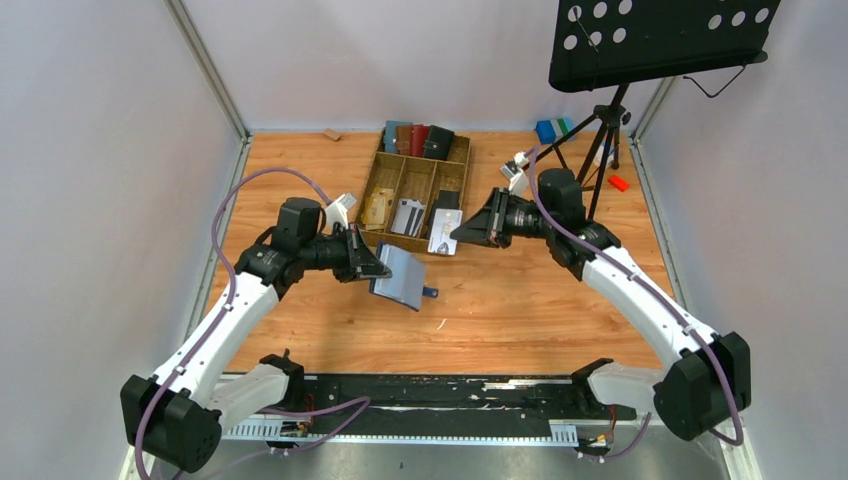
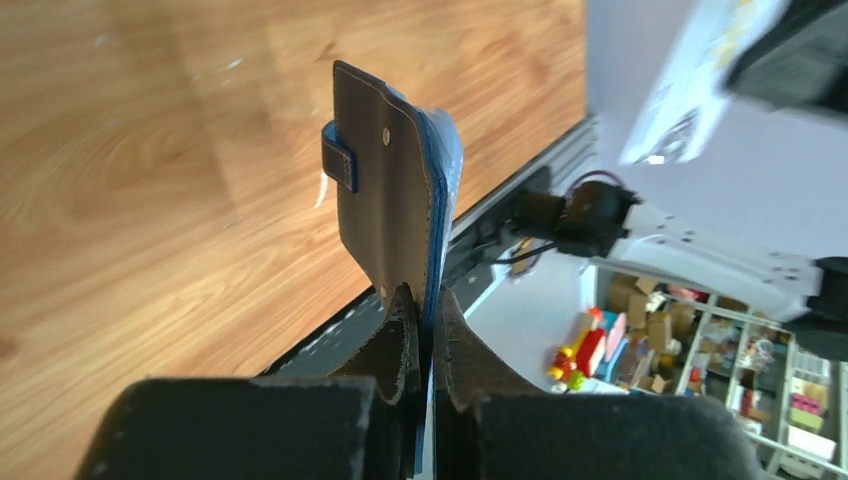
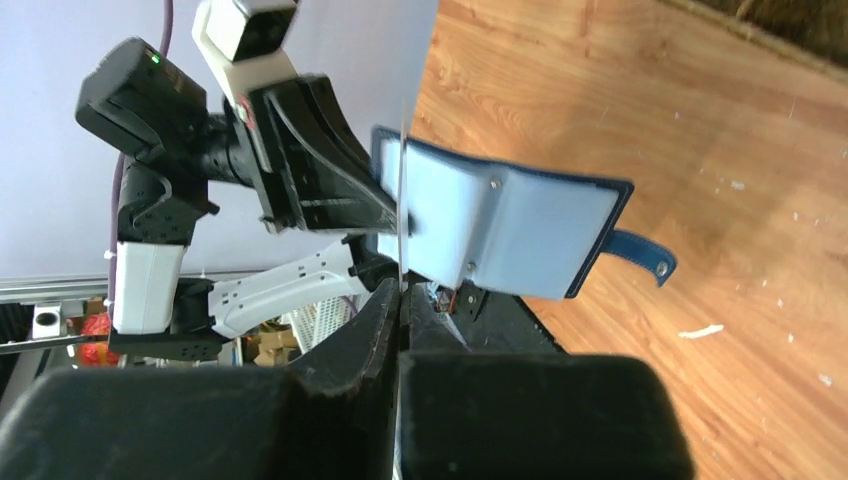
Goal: Take the credit cards out of the card holder
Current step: Place the credit card in the storage box.
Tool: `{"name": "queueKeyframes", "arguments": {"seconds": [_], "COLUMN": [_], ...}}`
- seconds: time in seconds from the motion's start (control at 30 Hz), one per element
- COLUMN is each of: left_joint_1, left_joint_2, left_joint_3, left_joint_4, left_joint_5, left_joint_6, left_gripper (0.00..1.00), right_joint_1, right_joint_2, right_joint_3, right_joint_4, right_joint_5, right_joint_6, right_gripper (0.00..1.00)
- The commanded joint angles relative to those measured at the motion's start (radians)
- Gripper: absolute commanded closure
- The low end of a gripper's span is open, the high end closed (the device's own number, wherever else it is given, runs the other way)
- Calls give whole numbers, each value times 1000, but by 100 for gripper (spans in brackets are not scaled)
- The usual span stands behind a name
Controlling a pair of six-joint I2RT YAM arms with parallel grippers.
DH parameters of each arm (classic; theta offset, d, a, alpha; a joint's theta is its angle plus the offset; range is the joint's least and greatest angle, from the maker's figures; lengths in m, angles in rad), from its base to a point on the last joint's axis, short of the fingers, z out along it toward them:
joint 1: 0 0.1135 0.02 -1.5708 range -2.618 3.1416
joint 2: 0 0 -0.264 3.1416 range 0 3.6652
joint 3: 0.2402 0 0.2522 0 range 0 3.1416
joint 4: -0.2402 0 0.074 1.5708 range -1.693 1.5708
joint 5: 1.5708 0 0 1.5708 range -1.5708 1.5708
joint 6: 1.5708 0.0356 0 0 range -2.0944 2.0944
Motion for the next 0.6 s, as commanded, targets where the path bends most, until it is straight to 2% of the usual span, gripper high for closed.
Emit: {"name": "queueKeyframes", "arguments": {"seconds": [0.0,0.27,0.4,0.57], "left_joint_1": [4,4,4,5], "left_joint_2": [-11,-63,-78,-79], "left_joint_3": [17,-11,9,49], "left_joint_4": [-222,-314,-377,-429], "left_joint_5": [-91,-164,-237,-276], "left_joint_6": [167,215,246,299], "left_gripper": [100,100,100,100], "right_joint_1": [-2,26,61,68], "right_joint_2": [97,342,483,631], "right_joint_3": [128,269,433,552], "right_joint_4": [-50,-25,-110,-134], "right_joint_5": [24,80,143,207], "right_joint_6": [-104,-104,-155,-119], "right_gripper": [100,100,100,100]}}
